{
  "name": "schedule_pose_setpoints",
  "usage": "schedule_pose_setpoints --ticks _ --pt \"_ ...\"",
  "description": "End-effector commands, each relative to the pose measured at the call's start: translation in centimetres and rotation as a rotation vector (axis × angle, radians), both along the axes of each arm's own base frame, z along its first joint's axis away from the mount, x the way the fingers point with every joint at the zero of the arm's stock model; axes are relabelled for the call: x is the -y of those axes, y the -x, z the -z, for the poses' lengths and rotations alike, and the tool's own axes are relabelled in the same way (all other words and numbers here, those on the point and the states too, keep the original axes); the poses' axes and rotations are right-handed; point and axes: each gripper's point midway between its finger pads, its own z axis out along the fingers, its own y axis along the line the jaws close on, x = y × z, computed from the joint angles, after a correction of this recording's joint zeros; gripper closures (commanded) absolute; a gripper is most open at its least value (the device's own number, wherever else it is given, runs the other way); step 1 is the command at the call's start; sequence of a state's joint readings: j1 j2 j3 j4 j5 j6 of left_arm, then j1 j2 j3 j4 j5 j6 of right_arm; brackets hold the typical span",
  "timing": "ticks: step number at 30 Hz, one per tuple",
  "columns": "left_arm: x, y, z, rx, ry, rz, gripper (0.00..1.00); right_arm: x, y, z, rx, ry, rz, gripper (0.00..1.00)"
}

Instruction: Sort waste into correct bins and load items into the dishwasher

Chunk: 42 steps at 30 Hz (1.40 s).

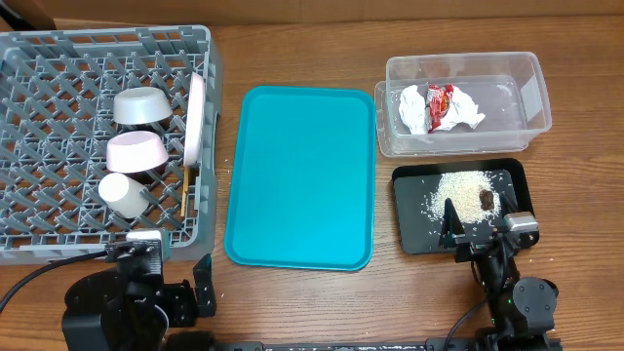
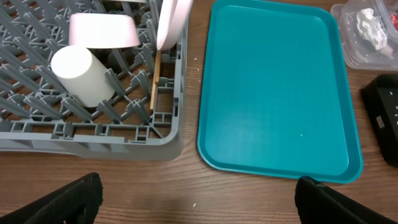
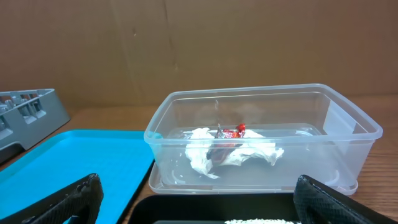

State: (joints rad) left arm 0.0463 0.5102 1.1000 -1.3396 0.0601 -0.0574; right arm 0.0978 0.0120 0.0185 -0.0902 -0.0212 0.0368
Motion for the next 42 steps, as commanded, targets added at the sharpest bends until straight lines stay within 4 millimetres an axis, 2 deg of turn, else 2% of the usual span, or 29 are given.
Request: schedule_pose_setpoints --ticks 1,22,25,29,32,38,40,42 --pt "0.2 0.1 -0.1 0.008 0.020 -0.003 0.00 0.3 0.0 0.2 0.006 0.008 0.013 0.00" --pt "0.2 -0.1 -0.1 0.025 -0.003 0.012 0.00 0.3 0.0 0.2 0.006 0.008 0.013 0.00" --pt "-0.3 -2.6 -0.4 0.191 -0.050 0.010 0.00 0.3 0.0 0.2 0.006 0.007 0.013 0.00" --pt "0.7 -6.4 3.6 0.367 -0.035 0.046 0.00 0.3 0.0 0.2 0.006 0.007 0.013 0.00" --pt "1.1 -8.8 4.6 0.576 -0.022 0.053 0.00 0.3 0.0 0.2 0.006 0.008 0.013 0.00" --pt "1.2 -10.1 4.2 0.874 -0.057 0.058 0.00 0.3 0.0 0.2 0.006 0.008 0.013 0.00" --pt "1.1 -10.3 4.6 0.911 -0.073 0.056 0.00 0.3 0.0 0.2 0.006 0.008 0.013 0.00" --pt "0.9 -10.5 5.9 0.861 -0.065 0.041 0.00 0.3 0.0 0.2 0.006 0.008 0.013 0.00"
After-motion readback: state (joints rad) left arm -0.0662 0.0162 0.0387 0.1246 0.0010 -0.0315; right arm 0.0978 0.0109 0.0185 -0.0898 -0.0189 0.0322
